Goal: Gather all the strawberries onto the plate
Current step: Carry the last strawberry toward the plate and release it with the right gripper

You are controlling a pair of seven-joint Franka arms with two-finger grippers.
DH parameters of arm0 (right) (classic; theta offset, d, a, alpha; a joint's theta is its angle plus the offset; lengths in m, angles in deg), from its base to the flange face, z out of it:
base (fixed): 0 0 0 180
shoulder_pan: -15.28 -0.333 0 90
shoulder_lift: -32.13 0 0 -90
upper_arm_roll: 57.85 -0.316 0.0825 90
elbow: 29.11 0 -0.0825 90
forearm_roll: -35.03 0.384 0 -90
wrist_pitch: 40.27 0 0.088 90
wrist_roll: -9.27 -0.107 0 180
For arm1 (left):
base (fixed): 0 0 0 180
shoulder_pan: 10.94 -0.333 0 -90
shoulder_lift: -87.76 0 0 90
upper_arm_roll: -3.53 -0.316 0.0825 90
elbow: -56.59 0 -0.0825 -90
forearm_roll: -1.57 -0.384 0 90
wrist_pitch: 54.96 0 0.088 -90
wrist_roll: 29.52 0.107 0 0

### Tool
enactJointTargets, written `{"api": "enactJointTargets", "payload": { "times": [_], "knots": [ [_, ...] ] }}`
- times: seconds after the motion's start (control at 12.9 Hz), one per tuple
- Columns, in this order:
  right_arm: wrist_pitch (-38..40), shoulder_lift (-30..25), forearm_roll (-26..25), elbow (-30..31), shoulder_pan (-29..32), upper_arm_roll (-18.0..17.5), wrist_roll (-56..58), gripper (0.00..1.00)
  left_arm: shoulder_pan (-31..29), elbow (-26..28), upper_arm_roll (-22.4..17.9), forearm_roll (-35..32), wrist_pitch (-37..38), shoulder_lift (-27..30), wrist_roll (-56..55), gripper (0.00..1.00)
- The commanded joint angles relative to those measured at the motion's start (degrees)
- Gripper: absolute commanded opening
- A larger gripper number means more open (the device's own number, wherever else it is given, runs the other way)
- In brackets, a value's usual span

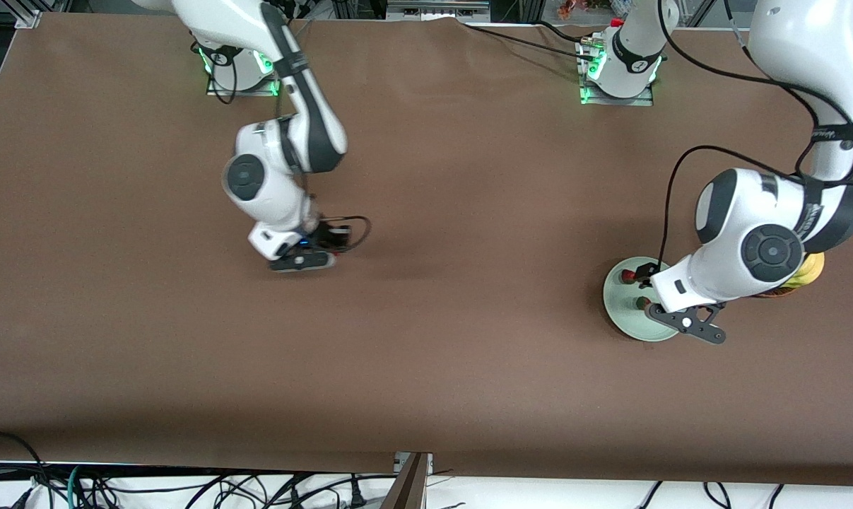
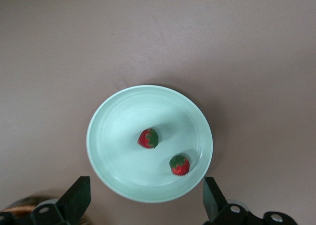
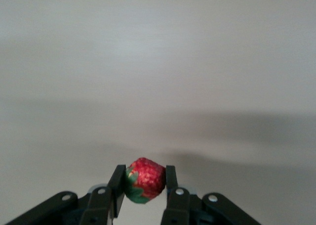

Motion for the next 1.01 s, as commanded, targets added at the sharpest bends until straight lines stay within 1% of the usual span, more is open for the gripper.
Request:
{"api": "enactJointTargets", "payload": {
  "times": [0.0, 0.08, 0.15, 0.23, 0.31, 0.39, 0.46, 0.54, 0.62, 0.7, 0.93],
  "knots": [
    [0.9, 10.9, 7.1, -16.5, 0.5, -5.9, -10.7, 0.21, -0.3, -1.2, 0.4, -0.4, 1.4, -0.8, 0.3, 1.0],
    [-0.2, 13.2, 8.8, -20.5, 0.5, -7.7, -14.4, 0.22, -0.3, -1.2, 0.4, -0.4, 1.4, -0.8, 0.3, 1.0],
    [-3.0, 15.2, 10.1, -23.7, 0.5, -9.5, -17.3, 0.25, -0.1, -1.2, 0.4, -0.4, 1.4, -0.8, 0.2, 1.0],
    [-6.5, 16.9, 10.9, -25.8, 0.5, -12.2, -19.6, 0.26, -0.1, -1.2, 0.4, -0.4, 1.4, -0.8, 0.2, 1.0],
    [-10.7, 18.3, 11.0, -27.0, 0.5, -14.9, -21.7, 0.29, -0.1, -1.2, 0.4, -0.4, 1.5, -0.8, 0.3, 1.0],
    [-14.5, 19.8, 11.2, -28.3, 0.5, -17.0, -23.8, 0.29, -0.4, -1.2, 0.4, -0.4, 1.5, -0.8, 0.3, 1.0],
    [-17.6, 21.2, 11.1, -29.7, 0.5, -19.2, -27.0, 0.35, -0.4, -1.2, 0.4, -0.4, 1.5, -0.8, 0.3, 1.0],
    [-21.8, 21.9, 11.0, -29.9, -0.1, -21.3, -31.1, 0.47, -0.3, -1.2, 0.4, -0.4, 1.5, -0.8, 0.3, 1.0],
    [-25.8, 22.2, 10.9, -29.9, -1.2, -21.5, -33.1, 0.69, -0.3, -1.2, 0.4, -0.4, 1.5, -0.8, 0.2, 1.0],
    [-27.0, 22.1, 10.5, -29.9, -1.7, -21.5, -32.8, 1.0, -0.1, -1.2, 0.4, -0.4, 1.5, -0.8, 0.2, 1.0],
    [-26.4, 22.1, 10.0, -30.0, -1.3, -21.3, -33.0, 1.0, 0.0, -1.4, 0.4, -0.4, 1.6, -0.5, 0.1, 1.0]
  ]
}}
